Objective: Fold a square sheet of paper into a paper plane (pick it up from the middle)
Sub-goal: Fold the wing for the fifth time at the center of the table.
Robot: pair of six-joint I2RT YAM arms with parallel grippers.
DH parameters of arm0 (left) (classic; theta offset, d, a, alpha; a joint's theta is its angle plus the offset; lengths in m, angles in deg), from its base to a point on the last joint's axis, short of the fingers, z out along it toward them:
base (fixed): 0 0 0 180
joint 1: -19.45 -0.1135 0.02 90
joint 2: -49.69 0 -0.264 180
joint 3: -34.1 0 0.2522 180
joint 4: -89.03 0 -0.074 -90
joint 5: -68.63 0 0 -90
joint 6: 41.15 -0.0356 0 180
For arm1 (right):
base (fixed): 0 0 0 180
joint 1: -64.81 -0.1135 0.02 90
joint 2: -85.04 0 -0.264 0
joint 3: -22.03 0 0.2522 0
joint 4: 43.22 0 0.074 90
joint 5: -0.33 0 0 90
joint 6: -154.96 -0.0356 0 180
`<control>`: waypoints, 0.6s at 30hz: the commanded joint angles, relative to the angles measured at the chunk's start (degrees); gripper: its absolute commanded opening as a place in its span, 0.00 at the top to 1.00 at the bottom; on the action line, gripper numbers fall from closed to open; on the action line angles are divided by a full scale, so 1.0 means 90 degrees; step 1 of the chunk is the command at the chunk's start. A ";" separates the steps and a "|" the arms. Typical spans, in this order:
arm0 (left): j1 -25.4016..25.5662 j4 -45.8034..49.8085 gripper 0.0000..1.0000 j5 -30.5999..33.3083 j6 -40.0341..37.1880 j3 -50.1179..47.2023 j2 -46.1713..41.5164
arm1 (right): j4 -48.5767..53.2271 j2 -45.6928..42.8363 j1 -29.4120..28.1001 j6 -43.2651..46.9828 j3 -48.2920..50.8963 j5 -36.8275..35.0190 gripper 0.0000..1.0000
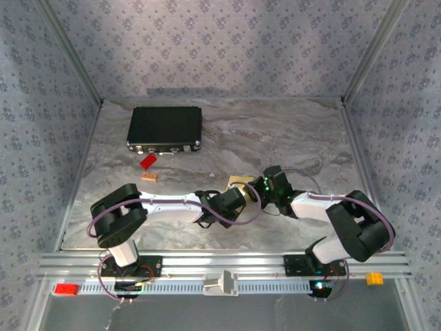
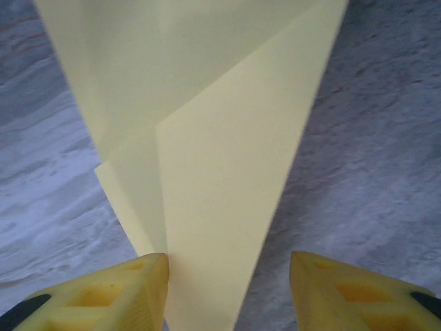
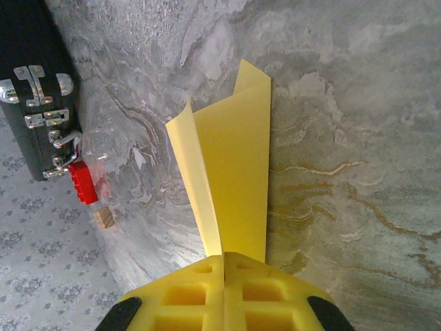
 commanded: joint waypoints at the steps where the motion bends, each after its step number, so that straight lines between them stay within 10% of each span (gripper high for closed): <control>1: 0.0051 0.0229 0.51 0.0394 -0.0199 0.0175 0.0029 | 0.0134 -0.0146 -0.0030 -0.0108 -0.0067 -0.0165 0.99; 18: 0.0222 -0.0108 0.59 0.0598 -0.0372 0.0012 -0.0266 | 0.0237 -0.0197 0.0065 -0.0135 -0.0106 -0.0033 0.99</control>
